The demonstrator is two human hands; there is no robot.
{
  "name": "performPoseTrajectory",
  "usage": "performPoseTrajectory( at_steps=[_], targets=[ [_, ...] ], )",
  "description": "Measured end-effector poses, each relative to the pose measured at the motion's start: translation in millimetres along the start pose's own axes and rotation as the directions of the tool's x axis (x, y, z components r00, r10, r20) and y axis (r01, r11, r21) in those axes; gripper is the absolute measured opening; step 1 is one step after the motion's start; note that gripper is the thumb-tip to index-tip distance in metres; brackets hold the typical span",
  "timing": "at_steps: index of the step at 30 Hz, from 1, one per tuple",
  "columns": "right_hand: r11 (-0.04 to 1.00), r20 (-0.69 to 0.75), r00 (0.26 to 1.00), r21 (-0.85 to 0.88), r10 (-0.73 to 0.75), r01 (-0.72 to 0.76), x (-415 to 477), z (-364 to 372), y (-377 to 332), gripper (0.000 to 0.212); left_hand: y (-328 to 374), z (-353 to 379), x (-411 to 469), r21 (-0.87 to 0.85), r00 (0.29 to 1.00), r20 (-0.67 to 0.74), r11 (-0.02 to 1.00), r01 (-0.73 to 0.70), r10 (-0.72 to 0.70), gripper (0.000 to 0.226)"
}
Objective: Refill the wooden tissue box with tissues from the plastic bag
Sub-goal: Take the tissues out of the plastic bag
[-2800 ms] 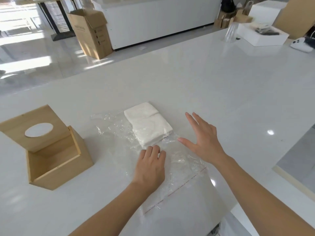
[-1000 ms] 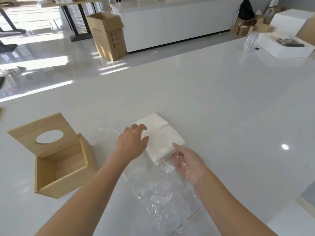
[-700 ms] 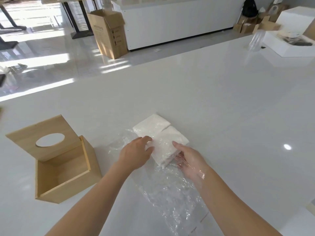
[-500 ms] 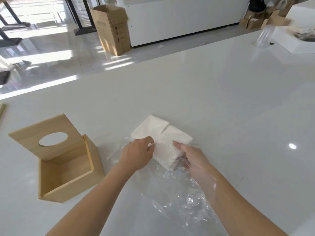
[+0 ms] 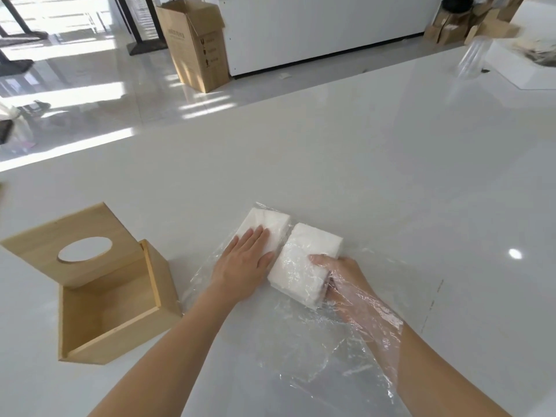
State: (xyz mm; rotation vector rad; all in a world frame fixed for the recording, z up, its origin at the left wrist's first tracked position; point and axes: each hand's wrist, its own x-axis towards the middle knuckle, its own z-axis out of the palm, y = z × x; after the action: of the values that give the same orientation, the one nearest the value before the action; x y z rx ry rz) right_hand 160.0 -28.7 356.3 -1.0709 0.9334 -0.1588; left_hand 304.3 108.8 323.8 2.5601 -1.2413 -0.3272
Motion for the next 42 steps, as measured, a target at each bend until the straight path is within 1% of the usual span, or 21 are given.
performPoseTrajectory(
  at_steps=[1,3,4,6,9,11,14,19,25,31,36,39,42],
  targets=[
    [1.000,-0.008,1.000,-0.002,0.001,-0.001,-2.0,-1.5,-0.5,0.004,-0.6,1.9,0.3,0.021,1.000,-0.005,1.000,0.005,-0.005,0.052],
    [1.000,-0.028,1.000,-0.011,0.001,-0.001,-4.4,-7.9,0.9,0.016,0.4,4.7,1.5,0.051,0.999,-0.033,0.998,0.024,-0.022,0.052],
    [1.000,-0.027,1.000,0.008,0.002,-0.002,-4.7,-11.9,1.8,0.014,1.7,6.0,1.7,0.057,0.998,-0.048,0.998,0.041,-0.038,0.053],
    [0.995,-0.010,1.000,0.096,-0.002,0.002,-9.4,-19.2,0.8,0.006,5.3,7.4,2.2,0.062,0.995,-0.070,0.995,0.072,-0.068,0.053],
    [0.969,0.029,0.999,0.247,-0.031,0.023,-16.7,-35.3,-2.1,0.010,10.6,8.3,2.0,0.058,0.991,-0.094,0.993,0.098,-0.093,0.052],
    [0.970,-0.001,0.999,0.238,-0.044,0.043,-23.2,-46.4,-1.3,0.014,11.5,7.3,1.5,0.051,0.989,-0.105,0.993,0.105,-0.100,0.052],
    [0.989,-0.117,0.992,0.128,-0.054,0.069,-34.3,-62.4,-1.5,0.026,13.1,7.2,2.0,0.066,0.989,-0.115,0.993,0.102,-0.094,0.052],
    [0.969,-0.168,0.985,0.229,-0.048,0.087,-50.9,-86.4,-2.6,0.024,18.4,10.1,2.5,0.073,0.985,-0.136,0.991,0.115,-0.104,0.051],
    [0.956,-0.259,0.960,0.239,-0.103,0.167,-69.8,-119.1,-3.7,0.015,22.9,13.5,8.2,0.064,0.975,-0.142,0.981,0.182,-0.172,0.052],
    [0.926,-0.344,0.925,0.270,-0.163,0.264,-86.5,-149.1,-17.2,0.024,32.6,13.9,12.9,0.048,0.966,-0.137,0.973,0.226,-0.218,0.049],
    [0.888,-0.400,0.882,0.270,-0.249,0.373,-99.7,-167.0,-43.3,0.025,38.8,6.0,15.1,0.058,0.967,-0.158,0.976,0.211,-0.200,0.038],
    [0.865,-0.400,0.864,0.264,-0.305,0.427,-104.5,-168.0,-62.1,0.026,44.6,-1.8,13.5,0.000,0.957,-0.183,0.973,0.229,-0.225,0.041],
    [0.851,-0.354,0.865,0.260,-0.356,0.456,-104.7,-157.5,-77.4,0.026,51.9,-14.2,9.2,-0.123,0.942,-0.224,0.966,0.226,-0.249,0.046]
  ],
)
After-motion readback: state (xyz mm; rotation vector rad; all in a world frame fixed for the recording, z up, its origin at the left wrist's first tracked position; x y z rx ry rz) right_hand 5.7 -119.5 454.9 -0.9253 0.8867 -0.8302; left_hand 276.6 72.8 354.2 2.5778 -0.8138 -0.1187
